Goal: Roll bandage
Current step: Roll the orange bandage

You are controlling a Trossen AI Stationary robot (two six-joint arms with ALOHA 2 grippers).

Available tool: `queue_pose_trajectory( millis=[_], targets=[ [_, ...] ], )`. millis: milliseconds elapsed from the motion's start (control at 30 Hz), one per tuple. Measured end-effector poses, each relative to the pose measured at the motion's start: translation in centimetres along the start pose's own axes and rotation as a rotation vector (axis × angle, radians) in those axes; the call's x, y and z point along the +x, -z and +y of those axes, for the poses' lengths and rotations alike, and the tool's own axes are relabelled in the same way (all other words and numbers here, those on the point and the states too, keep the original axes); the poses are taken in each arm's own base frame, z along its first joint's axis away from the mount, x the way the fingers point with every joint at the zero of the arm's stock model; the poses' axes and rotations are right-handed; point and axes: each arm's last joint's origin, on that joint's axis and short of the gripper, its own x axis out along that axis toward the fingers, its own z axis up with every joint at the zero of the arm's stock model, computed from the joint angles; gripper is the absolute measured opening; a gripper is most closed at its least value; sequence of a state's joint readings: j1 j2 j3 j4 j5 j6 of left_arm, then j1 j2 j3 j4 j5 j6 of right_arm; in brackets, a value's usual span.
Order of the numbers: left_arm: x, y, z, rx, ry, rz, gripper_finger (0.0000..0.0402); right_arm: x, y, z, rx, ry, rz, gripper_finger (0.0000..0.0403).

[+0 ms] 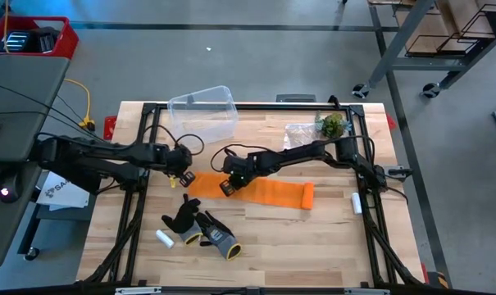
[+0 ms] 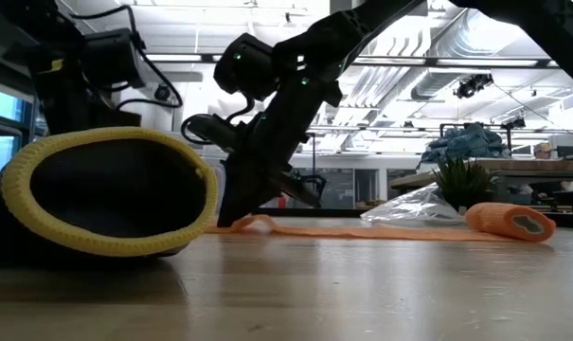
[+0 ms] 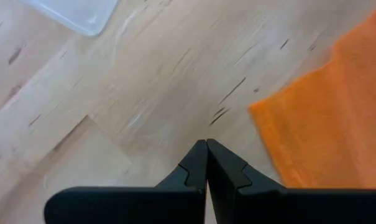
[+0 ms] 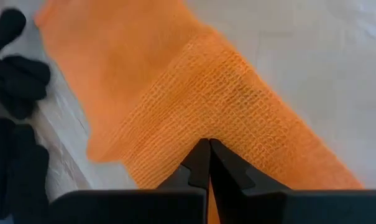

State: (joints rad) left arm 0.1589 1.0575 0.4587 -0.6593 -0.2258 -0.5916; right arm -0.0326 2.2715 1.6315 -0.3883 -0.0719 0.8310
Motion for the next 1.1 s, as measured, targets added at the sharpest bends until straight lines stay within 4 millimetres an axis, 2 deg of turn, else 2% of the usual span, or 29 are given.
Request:
queue_pose_trajectory(
  millis=[133,267,533,700,833,1100],
  targets=[
    [-0.9,-0.1,0.2,-0.019,0.043,-0.044,0.0000,-0.3,-0.6,0.0,0.005,-0.018,-0.031,0.0000],
    [-1.6,-0.2,0.1,-0.032,0.098,-0.108,0.0000,-1.7,-1.8,0.1,-0.019,-0.049,-0.080,0.0000],
    [0.8,1.5,-0.5,-0.168,0.329,-0.039,0.0000,-4.2,-4.0,-0.7,-0.043,-0.055,-0.145,0.0000],
    [1.2,1.7,-0.8,-0.209,0.398,-0.056,0.0000,-6.8,-4.8,-1.3,-0.078,0.003,-0.171,0.0000],
    [1.6,2.1,-0.7,-0.214,0.393,-0.017,0.0000,-9.9,-5.3,-1.7,-0.114,0.065,-0.183,0.0000],
    [2.4,2.2,-1.0,-0.301,0.450,-0.029,0.0000,-16.4,-4.3,-2.4,-0.158,0.236,-0.171,0.0000]
  ],
)
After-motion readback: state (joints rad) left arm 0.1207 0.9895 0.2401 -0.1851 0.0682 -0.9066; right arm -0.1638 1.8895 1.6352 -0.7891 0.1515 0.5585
